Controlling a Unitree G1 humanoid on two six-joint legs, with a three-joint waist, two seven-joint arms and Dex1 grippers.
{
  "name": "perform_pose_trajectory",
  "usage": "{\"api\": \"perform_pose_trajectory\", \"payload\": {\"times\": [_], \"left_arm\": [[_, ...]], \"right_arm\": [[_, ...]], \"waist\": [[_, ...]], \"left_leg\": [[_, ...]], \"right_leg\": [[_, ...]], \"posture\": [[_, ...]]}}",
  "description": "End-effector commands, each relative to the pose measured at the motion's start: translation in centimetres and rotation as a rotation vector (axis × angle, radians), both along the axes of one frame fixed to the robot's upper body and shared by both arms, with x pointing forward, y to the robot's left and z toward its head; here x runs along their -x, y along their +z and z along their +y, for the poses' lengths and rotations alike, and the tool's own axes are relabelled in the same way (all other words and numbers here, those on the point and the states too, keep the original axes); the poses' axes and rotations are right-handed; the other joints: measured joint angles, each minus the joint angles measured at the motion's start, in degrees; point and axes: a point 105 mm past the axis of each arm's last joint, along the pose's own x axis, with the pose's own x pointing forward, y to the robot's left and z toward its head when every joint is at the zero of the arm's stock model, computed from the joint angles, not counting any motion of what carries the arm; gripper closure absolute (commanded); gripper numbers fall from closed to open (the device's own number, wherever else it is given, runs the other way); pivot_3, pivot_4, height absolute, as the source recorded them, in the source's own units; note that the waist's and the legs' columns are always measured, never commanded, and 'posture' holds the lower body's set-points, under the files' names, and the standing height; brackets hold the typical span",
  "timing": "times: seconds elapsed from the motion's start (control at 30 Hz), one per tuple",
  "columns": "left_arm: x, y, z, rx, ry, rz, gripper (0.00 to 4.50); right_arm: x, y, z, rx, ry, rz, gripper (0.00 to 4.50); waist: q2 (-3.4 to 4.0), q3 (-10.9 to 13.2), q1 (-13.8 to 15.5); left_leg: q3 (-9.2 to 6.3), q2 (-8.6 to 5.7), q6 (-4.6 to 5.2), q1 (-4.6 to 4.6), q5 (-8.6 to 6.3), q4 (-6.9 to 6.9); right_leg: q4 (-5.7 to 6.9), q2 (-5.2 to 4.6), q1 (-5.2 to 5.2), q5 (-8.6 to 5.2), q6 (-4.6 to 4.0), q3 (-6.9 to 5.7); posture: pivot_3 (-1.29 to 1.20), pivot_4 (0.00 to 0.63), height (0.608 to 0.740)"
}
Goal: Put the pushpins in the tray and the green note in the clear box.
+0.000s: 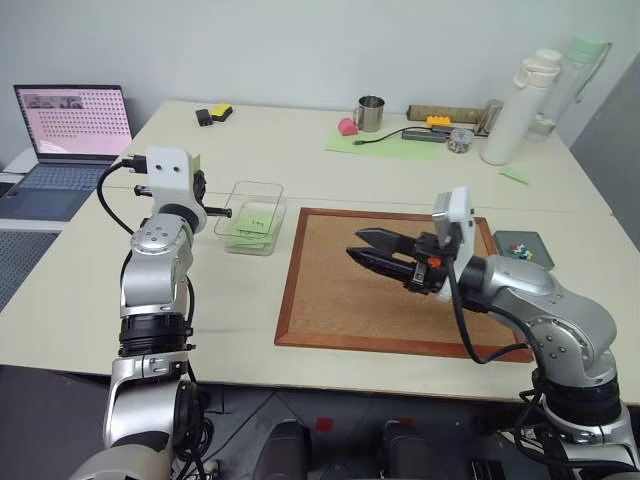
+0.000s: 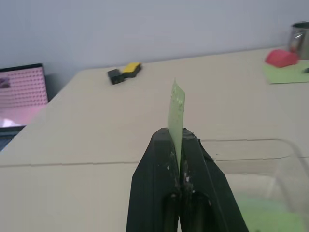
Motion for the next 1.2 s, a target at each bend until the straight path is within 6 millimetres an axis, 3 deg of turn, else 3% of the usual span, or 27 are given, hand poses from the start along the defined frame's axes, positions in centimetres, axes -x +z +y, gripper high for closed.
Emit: {"api": "perform_pose_trajectory", "payload": {"times": [0.03,0.4,0.63,0.8,0.93,1.07,1.2], "left_arm": [[-0.1,0.6,-2.2,-0.014,-0.068,-0.032,4.5],[-0.2,-0.5,-4.1,-0.001,-0.143,0.001,4.5],[-0.2,-0.3,-4.2,-0.029,-0.146,-0.001,3.17],[0.2,-0.2,-6.0,-0.057,-0.253,-0.008,2.29],[1.8,0.7,-10.2,-0.118,-0.499,-0.046,2.29],[6.2,-0.2,-15.4,-0.185,-0.902,0.015,2.29],[10.0,-2.5,-17.0,-0.239,-1.14,0.169,2.29]], "right_arm": [[0.3,0.7,0.0,-0.001,-0.004,-0.038,2.84],[-0.3,0.8,-0.9,0.022,-0.061,-0.056,2.84],[-0.3,0.7,-1.0,0.029,-0.071,-0.059,2.75],[-0.5,0.6,-1.2,0.034,-0.085,-0.057,2.75],[-1.1,0.0,-2.3,0.068,-0.137,-0.061,2.75],[-1.2,-0.2,-4.3,0.061,-0.223,-0.035,2.75],[-0.4,-2.3,-6.5,0.16,-0.275,0.018,2.75]], "waist": [[-0.06,0.0,0.1],[-0.1,0.0,-1.0],[-0.11,0.0,-1.0],[-0.11,0.0,-1.0],[-0.11,0.0,-1.0],[-0.1,0.0,-1.0],[-0.1,0.0,-1.0]], "left_leg": [[0.04,0.0,0.0,-0.05,0.0,0.03],[-0.07,0.08,0.0,-0.02,0.0,-0.08],[-0.03,0.07,0.0,0.0,0.0,-0.06],[-0.02,0.06,0.0,0.0,0.0,-0.06],[0.0,0.06,0.0,0.0,0.0,-0.07],[0.01,0.06,0.0,-0.01,0.0,-0.07],[0.03,0.13,0.0,0.0,0.0,-0.09]], "right_leg": [[-0.07,-0.01,0.0,0.04,0.06,0.03],[0.07,0.46,-0.12,0.02,-0.1,0.0],[0.1,0.45,-0.12,0.03,-0.11,0.05],[0.09,0.44,-0.12,0.03,-0.11,0.05],[0.07,0.43,-0.12,0.03,-0.11,0.06],[0.06,0.41,-0.12,0.02,-0.12,0.07],[0.05,0.36,-0.1,-0.03,-0.21,0.08]], "posture": [[0.0,0.15,0.74],[0.0,0.15,0.74],[0.0,0.15,0.74],[0.0,0.15,0.74],[0.0,0.15,0.74],[0.0,0.15,0.74],[0.0,0.15,0.74]]}}
